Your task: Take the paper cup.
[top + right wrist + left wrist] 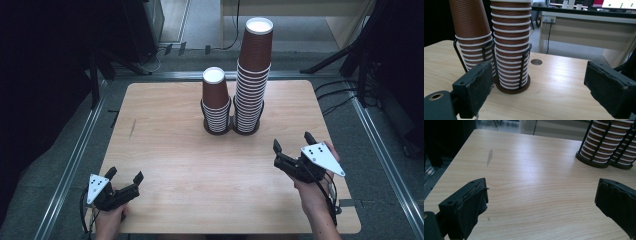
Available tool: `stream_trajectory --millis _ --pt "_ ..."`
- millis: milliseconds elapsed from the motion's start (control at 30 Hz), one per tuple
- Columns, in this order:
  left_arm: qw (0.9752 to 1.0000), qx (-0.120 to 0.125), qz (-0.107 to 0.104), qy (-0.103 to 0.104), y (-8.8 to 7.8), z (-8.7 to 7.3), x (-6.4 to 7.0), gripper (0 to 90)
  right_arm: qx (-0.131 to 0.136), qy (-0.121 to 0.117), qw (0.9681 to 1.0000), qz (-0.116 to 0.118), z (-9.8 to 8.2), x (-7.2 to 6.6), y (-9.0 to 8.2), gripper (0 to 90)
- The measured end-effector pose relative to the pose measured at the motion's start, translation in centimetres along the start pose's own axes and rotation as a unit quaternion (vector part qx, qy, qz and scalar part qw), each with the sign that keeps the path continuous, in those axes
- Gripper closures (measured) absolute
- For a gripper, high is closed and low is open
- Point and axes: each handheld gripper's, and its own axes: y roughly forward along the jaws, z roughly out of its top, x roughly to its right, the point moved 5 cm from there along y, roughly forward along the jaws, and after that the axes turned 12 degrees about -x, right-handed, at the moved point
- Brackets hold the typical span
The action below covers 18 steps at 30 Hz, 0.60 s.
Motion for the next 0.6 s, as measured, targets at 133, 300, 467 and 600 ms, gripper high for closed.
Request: stream_trajectory --millis 133,300,467,600 --pt "1.0 0.002 -0.003 0.003 0.0 0.1 0.1 0.0 0.004 0.004 1.0 0.003 1.2 -0.6 0.3 9.0" --pt "0.9999 -0.001 -0.005 0.01 0.2 0.2 0.4 0.0 0.009 0.0 0.9998 0.016 2.7 -1.4 0.7 7.4" --pt "0.9998 -0.002 -0.004 0.017 0.2 0.1 0.5 0.0 0.02 -0.005 0.9995 0.024 4.6 -2.2 1.1 7.2" --pt "0.9998 0.0 -0.007 0.019 0.2 0.1 0.6 0.0 0.028 -0.005 0.9992 0.028 5.9 -2.7 1.4 7.1"
